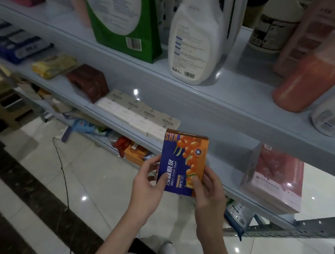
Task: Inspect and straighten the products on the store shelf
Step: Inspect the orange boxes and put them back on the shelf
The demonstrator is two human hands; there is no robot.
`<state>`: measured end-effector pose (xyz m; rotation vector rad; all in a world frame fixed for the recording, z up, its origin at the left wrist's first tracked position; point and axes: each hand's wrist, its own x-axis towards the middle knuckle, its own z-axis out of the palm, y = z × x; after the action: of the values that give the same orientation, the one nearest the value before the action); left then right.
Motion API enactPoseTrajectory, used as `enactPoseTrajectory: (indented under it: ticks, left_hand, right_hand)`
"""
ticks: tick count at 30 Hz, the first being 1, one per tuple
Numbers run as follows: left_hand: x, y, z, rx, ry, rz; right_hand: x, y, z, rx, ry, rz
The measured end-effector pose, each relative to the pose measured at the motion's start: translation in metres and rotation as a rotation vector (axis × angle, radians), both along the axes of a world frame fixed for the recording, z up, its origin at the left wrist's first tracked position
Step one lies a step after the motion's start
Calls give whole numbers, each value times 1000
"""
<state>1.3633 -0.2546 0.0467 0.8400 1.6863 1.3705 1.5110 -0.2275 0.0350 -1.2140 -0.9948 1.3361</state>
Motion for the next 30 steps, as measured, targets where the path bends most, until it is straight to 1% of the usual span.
enactPoseTrajectory:
  ticks: [3, 8, 12, 18, 23, 28, 30]
  left_hand:
    - [-25, -4, 0, 9, 2, 72]
    - [-89, -11, -4, 33, 22, 193]
    - [-163, -19, -5, 33, 27, 286]
    - [-298, -37, 4, 77, 32, 399]
    - [-390, -62, 3, 83, -52, 524]
    - [-457, -87, 6, 130, -137, 650]
    - [-482, -94, 6, 140, -176, 724]
  right_hand:
    - [-27, 8, 3, 32, 0, 76]
    - [-98, 19, 0, -5, 11, 176]
    - [-181, 26, -5, -11, 14, 234]
    - [-323, 18, -4, 23, 21, 326]
    - [-422, 6, 5, 48, -23, 463]
    - [-511, 5, 12, 3, -76, 596]
    - [-543, 4, 14, 25, -115, 676]
